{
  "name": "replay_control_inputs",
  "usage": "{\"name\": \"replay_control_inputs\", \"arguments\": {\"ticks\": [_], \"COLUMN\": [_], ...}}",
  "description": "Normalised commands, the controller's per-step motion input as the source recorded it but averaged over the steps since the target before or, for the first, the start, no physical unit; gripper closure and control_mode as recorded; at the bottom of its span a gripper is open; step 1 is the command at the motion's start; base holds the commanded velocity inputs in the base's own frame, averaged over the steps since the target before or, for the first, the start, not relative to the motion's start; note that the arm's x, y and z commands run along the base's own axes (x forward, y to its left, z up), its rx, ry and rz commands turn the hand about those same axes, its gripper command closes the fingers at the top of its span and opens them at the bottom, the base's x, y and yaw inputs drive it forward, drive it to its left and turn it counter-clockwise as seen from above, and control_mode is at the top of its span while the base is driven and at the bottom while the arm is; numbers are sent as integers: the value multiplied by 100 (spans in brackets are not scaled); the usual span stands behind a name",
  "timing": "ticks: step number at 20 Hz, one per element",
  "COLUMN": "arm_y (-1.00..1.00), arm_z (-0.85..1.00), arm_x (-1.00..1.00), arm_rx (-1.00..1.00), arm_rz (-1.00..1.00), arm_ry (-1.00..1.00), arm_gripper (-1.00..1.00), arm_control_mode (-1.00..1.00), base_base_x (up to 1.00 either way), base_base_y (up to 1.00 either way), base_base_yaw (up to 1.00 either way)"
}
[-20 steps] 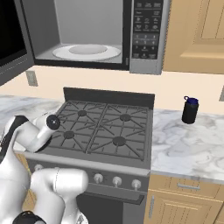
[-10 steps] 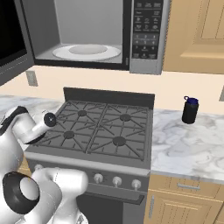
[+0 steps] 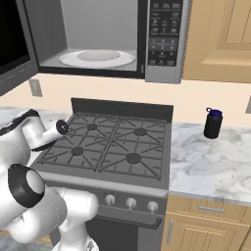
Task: Pick the onion from the counter and place it in the microwave.
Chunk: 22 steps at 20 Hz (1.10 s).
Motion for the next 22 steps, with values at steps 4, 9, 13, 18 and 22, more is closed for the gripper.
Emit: {"name": "replay_control_inputs", "arguments": {"ticks": [4,9,13,18,22], "arm_y": [51,29,41,28,14], "arm_z": [-2,-10,-20,-11,-2], "arm_x": [10,0,0,-1,0], "arm_rx": [0,2,1,4,4], "arm_rz": [5,4,5,5,7], "arm_ry": [0,-1,-2,-8,-9], "arm_gripper": [-100,-100,-100,-100,-100], "arm_control_mode": [-100,-100,-100,-100,-100], "base_base_x": [0,0,0,0,0], "base_base_y": [0,0,0,0,0], "base_base_yaw": [0,0,0,0,0]}}
